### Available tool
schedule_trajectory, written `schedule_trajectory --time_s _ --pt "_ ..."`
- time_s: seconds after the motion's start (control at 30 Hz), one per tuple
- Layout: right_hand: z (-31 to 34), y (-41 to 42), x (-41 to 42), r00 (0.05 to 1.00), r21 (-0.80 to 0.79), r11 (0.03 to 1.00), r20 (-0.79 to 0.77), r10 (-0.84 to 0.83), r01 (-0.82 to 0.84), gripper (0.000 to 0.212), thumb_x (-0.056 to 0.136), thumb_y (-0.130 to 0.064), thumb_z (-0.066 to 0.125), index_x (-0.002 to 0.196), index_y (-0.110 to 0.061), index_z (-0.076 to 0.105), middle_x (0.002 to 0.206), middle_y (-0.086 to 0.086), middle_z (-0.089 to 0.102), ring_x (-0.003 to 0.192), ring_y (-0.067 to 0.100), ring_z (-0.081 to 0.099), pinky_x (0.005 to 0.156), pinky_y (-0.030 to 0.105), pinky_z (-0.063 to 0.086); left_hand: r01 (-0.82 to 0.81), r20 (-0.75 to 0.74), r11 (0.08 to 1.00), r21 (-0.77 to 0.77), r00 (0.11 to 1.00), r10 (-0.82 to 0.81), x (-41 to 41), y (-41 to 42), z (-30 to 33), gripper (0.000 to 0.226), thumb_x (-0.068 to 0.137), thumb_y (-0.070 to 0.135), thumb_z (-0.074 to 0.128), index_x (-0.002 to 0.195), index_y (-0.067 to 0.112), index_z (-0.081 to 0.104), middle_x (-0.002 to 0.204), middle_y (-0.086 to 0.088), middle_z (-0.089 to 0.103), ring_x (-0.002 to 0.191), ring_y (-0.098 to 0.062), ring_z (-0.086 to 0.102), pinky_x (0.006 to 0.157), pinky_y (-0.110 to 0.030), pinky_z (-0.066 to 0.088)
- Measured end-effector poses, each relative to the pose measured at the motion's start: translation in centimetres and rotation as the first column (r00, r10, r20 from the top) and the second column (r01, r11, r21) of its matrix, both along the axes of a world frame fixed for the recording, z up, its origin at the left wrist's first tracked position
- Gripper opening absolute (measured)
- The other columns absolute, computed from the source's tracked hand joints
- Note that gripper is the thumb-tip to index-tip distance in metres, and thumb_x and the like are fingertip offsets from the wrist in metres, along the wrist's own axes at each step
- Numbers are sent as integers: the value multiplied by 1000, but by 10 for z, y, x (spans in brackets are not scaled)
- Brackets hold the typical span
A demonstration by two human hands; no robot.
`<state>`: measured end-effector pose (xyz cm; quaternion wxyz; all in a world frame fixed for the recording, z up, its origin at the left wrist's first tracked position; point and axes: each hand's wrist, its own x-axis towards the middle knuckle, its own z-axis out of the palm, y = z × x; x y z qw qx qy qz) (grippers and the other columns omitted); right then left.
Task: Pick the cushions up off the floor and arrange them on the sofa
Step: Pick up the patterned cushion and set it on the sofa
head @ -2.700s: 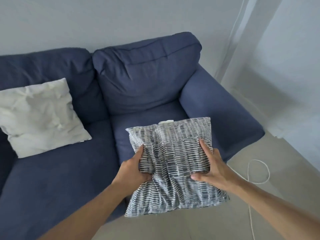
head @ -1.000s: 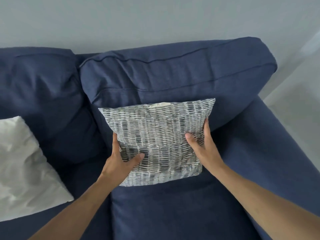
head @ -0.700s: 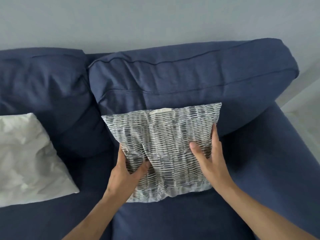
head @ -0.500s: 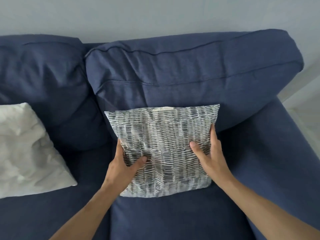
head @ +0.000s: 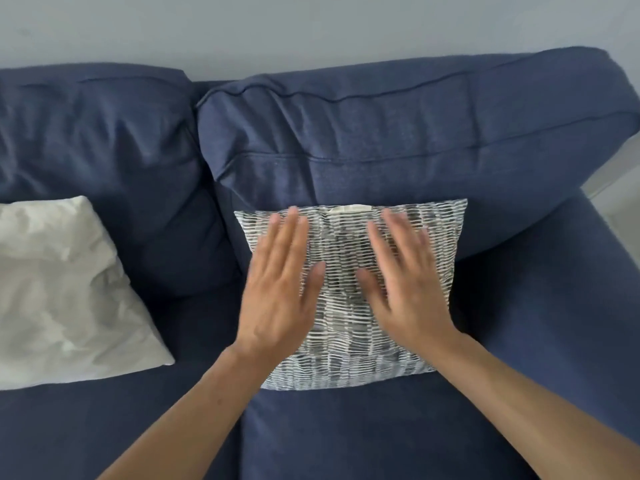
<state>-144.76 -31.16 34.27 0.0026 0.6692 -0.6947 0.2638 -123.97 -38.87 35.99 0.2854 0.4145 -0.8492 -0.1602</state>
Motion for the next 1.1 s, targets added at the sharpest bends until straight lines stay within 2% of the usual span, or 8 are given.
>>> schedule_trajectory --time_s 0.1,0.23,0.5,0.6,0.7,0.87,1.0,1.1 --pt "-15 -23 3 963 88 987 -222 153 -137 66 116 -40 32 174 -10 21 184 12 12 171 33 5 133 67 13 161 143 987 2 977 -160 -38 -11 -19 60 117 36 27 170 12 15 180 -2 6 166 -21 -4 133 -53 10" --pt "-31 -40 -17 920 149 987 -377 107 -54 67 117 -45 29 175 -13 20 184 10 12 171 32 6 133 67 12 164 413 986 -33 901 -136 -38 -38 -55 68 114 53 10 170 16 4 180 -1 -1 166 -21 -9 133 -54 5" --pt "-26 -13 -74 959 169 967 -241 -148 192 73 117 -54 24 174 -9 19 183 8 15 171 26 7 136 58 14 -58 563 998 35 826 28 45 -74 -53 80 107 69 2 170 19 -10 177 4 -20 162 -12 -22 134 -49 -2" --pt "-8 -6 -83 958 54 977 -218 -188 204 55 117 -37 43 162 -7 48 170 13 46 152 38 45 117 59 42 -26 417 997 -79 907 57 49 -70 -33 68 113 53 28 169 14 25 177 -5 19 165 -25 15 132 -53 16" --pt "10 -17 -89 968 56 973 -129 -216 224 40 115 -18 50 152 -9 60 149 12 61 121 39 61 92 56 56 -44 313 960 -277 940 134 35 -78 -19 42 112 35 50 145 12 64 144 -6 67 128 -36 63 106 -54 45" --pt "26 -37 -91 977 240 949 16 -212 202 26 113 -13 51 127 -5 71 120 11 59 93 26 61 88 53 58 -113 481 989 -91 865 143 7 -89 -13 26 106 22 56 121 18 77 112 -7 73 105 -38 59 90 -54 43" --pt "47 -34 -97 960 126 956 56 -273 265 21 111 -10 50 116 -6 70 116 12 57 95 30 60 90 47 53 -114 282 980 -165 946 158 7 -91 -1 22 107 20 57 110 18 78 101 -2 71 96 -32 58 86 -48 41" --pt "48 -32 -100 962 115 958 56 -269 261 22 112 -11 49 114 -6 70 117 12 56 96 31 61 91 49 53 -145 333 986 -87 928 166 4 -97 1 24 108 22 54 115 21 77 109 -2 71 105 -31 57 91 -48 39"
